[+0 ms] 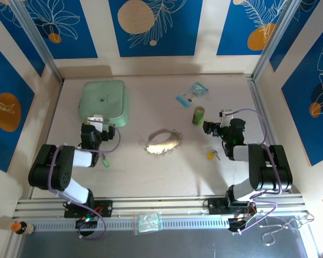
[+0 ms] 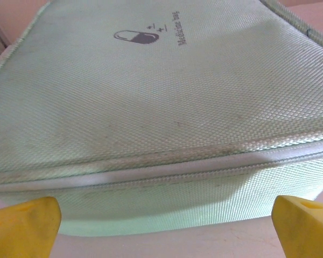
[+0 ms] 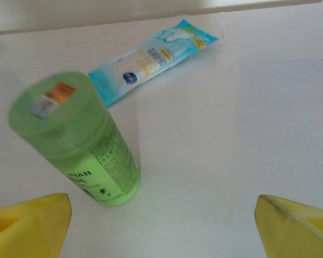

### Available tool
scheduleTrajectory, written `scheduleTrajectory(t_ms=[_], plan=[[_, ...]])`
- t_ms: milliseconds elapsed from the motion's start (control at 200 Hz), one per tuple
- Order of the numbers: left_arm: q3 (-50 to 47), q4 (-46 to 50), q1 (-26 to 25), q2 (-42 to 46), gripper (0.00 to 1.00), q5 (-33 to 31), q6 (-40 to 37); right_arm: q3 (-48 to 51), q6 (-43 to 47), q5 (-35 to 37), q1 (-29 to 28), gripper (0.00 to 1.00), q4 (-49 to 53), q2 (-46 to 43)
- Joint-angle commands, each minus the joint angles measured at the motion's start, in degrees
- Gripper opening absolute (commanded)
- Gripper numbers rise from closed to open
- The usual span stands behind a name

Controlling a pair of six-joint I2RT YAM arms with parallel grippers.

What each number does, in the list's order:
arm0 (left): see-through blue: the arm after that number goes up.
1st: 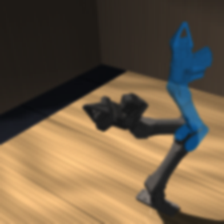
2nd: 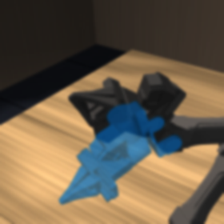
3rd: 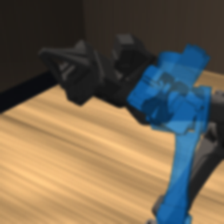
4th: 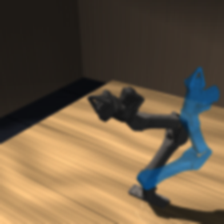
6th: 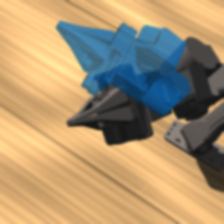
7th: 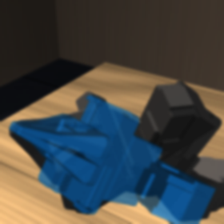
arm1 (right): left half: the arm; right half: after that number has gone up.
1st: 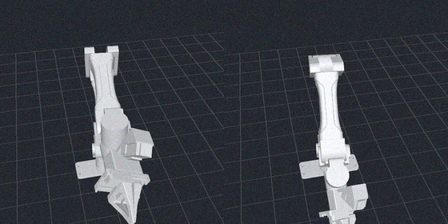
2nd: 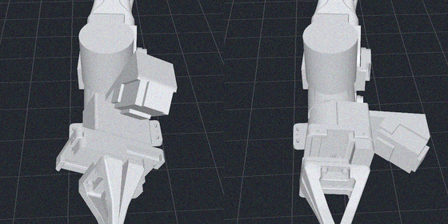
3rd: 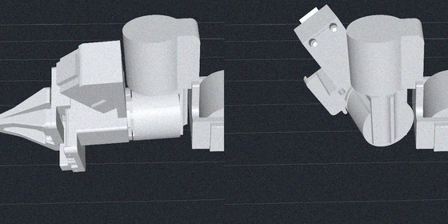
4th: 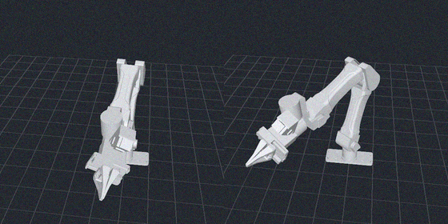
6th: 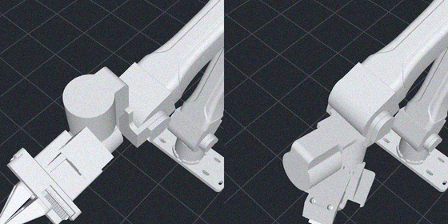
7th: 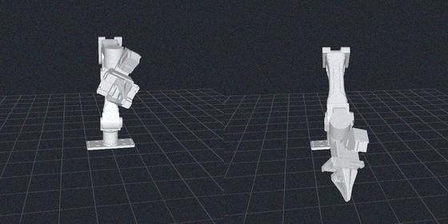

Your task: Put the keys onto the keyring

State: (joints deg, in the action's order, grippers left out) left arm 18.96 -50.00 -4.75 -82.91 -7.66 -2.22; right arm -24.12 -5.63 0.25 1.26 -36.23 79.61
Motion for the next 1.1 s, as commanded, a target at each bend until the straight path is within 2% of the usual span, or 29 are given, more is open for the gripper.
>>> scheduleTrajectory(t_ms=[0,130,235,340,470,625,725,800,905,980,1095], plan=[[1.54,7.55,0.46,10.47,1.00,-3.27,1.58,-6.26,-2.29,4.61,-1.36,0.89,14.39,-9.83],[4.37,18.86,0.36,20.33,0.98,-1.63,4.16,-10.87,-12.15,6.24,-3.16,0.87,29.77,-17.58],[6.41,30.20,0.19,27.39,0.93,1.88,9.94,-11.12,-17.22,6.52,-6.36,0.80,36.90,-22.18],[6.48,37.40,-1.24,32.51,0.92,4.84,13.89,-11.77,-21.57,7.56,-11.18,0.72,43.97,-25.25],[5.96,43.15,-4.17,35.27,0.90,9.66,17.85,-14.14,-23.13,7.34,-19.46,0.71,53.53,-25.34],[5.24,48.22,-11.78,34.87,0.85,10.64,19.75,-16.69,-26.31,7.96,-28.79,0.70,60.40,-21.43],[5.25,51.66,-17.32,33.52,0.83,8.01,20.81,-17.45,-27.80,6.13,-33.48,0.63,59.98,-18.10],[5.18,53.65,-19.97,32.61,0.83,6.70,23.46,-18.52,-27.77,6.53,-37.73,0.61,57.77,-14.60],[2.61,52.72,-20.65,33.00,0.86,7.62,27.73,-23.76,-26.16,6.78,-41.65,0.56,58.22,-6.30],[-0.05,52.13,-20.65,34.82,0.86,6.45,31.03,-28.31,-24.06,7.26,-44.06,0.44,59.78,-0.17],[-4.12,51.94,-20.69,39.61,0.86,4.22,35.56,-35.32,-20.81,7.20,-46.63,0.42,61.48,8.23]])
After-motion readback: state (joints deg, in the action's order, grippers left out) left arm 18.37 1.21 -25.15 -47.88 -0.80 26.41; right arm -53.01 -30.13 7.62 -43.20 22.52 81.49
